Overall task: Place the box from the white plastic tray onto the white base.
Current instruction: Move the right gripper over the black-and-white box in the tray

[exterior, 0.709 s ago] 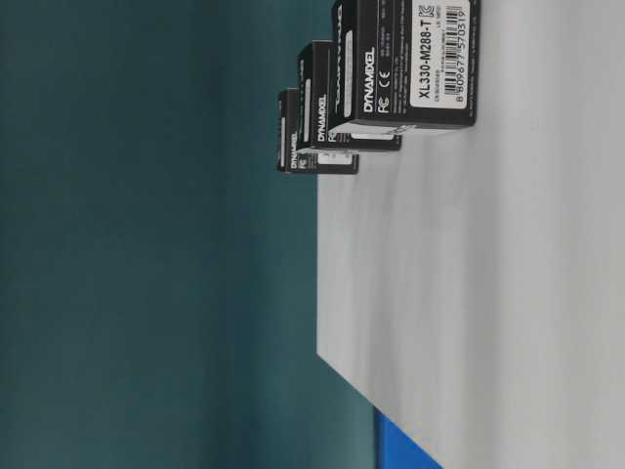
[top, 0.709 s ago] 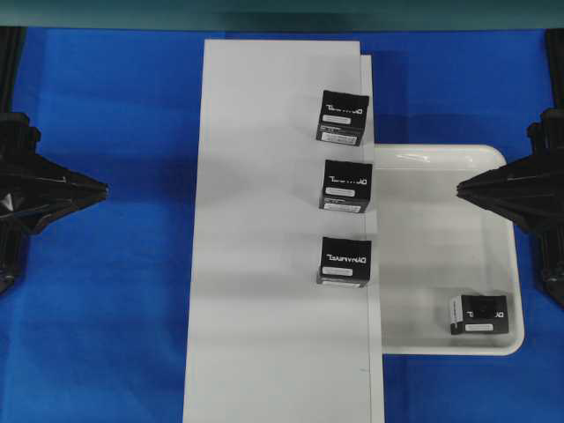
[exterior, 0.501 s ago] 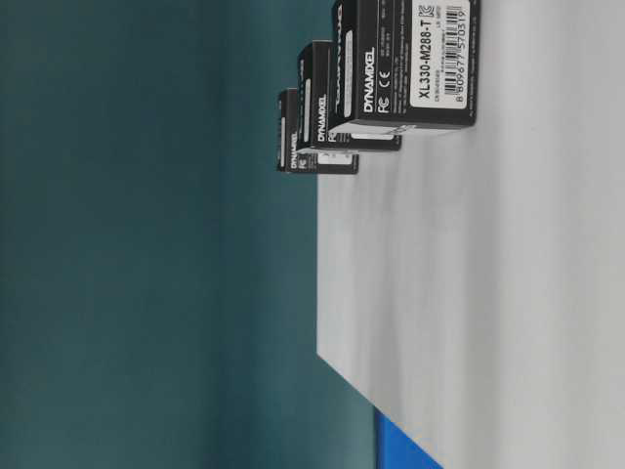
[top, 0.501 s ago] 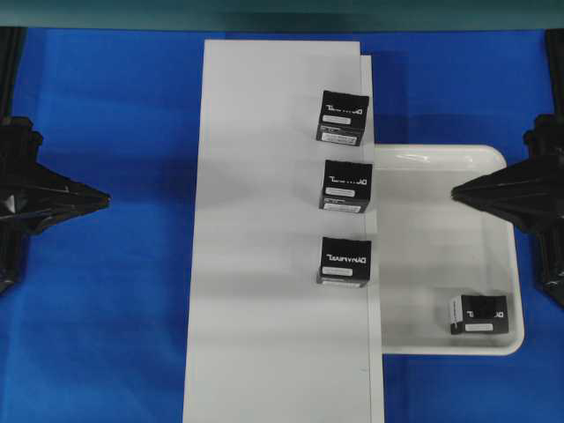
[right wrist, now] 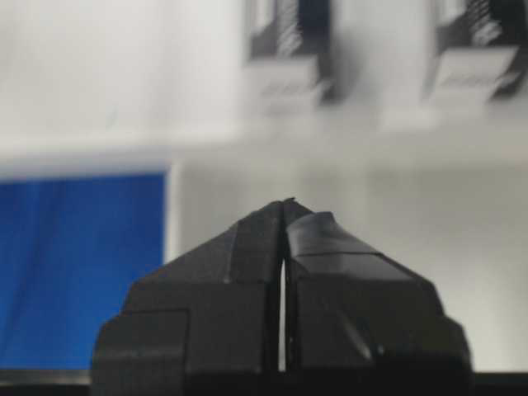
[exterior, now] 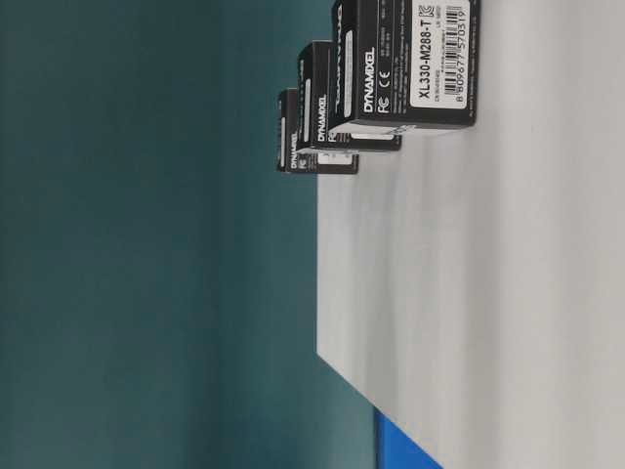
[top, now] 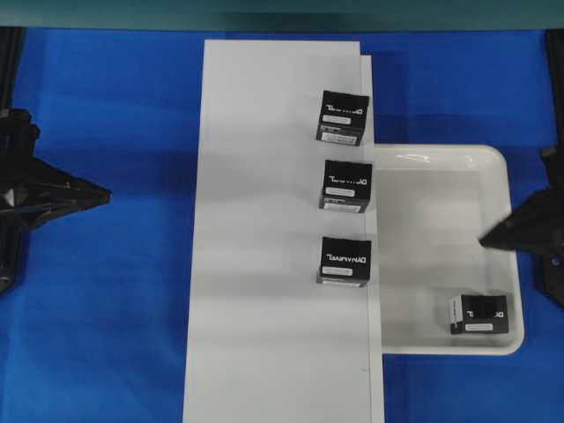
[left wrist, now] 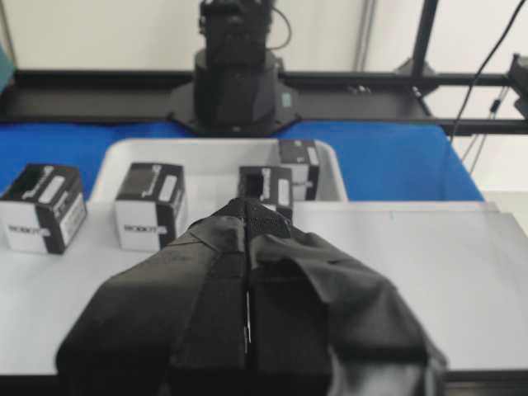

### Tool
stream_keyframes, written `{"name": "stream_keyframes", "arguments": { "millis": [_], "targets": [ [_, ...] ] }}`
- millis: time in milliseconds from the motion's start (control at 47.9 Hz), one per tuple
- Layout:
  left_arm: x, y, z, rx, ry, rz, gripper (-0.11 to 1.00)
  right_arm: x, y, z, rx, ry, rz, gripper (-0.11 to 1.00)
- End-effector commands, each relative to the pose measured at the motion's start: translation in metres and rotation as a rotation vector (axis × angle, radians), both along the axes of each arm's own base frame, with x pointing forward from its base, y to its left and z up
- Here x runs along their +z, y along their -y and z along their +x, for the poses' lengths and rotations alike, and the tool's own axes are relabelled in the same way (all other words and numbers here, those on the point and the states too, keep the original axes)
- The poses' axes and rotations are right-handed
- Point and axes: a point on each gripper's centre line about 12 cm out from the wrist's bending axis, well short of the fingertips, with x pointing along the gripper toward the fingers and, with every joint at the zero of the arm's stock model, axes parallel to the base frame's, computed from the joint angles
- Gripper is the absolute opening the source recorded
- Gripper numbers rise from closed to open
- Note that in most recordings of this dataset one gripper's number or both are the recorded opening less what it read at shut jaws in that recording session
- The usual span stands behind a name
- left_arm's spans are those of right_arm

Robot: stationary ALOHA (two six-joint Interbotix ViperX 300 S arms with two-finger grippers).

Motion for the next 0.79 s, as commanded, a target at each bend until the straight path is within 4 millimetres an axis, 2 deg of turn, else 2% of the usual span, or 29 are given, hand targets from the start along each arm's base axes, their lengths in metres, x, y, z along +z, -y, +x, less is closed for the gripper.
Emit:
{"name": "stream_keyframes", "arguments": {
  "millis": [0,125,292,542,772],
  "targets": [
    [0.009,0.000,0.003,0.001,0.012,0.000,-0.07,0.006,-0.012,-0.002,0.058,-0.074,0.026,-0.02],
    [0.010,0.000,0.004,0.002,0.009,0.000,-0.07,0.000,-0.027,-0.003,0.100,-0.200,0.086,-0.02],
    [0.011,0.000,0.005,0.002,0.011,0.000,-0.07,-0.015,-0.037,-0.001,0.044,-0.354,0.184,-0.02],
    [0.011,-0.001,0.005,0.003,0.011,0.001,-0.07,-0.032,-0.041,0.004,0.055,-0.446,0.149,-0.02],
    [0.010,-0.001,0.005,0.003,0.003,0.000,-0.07,-0.059,-0.044,0.003,0.061,-0.535,0.103,0.00]
  ]
}}
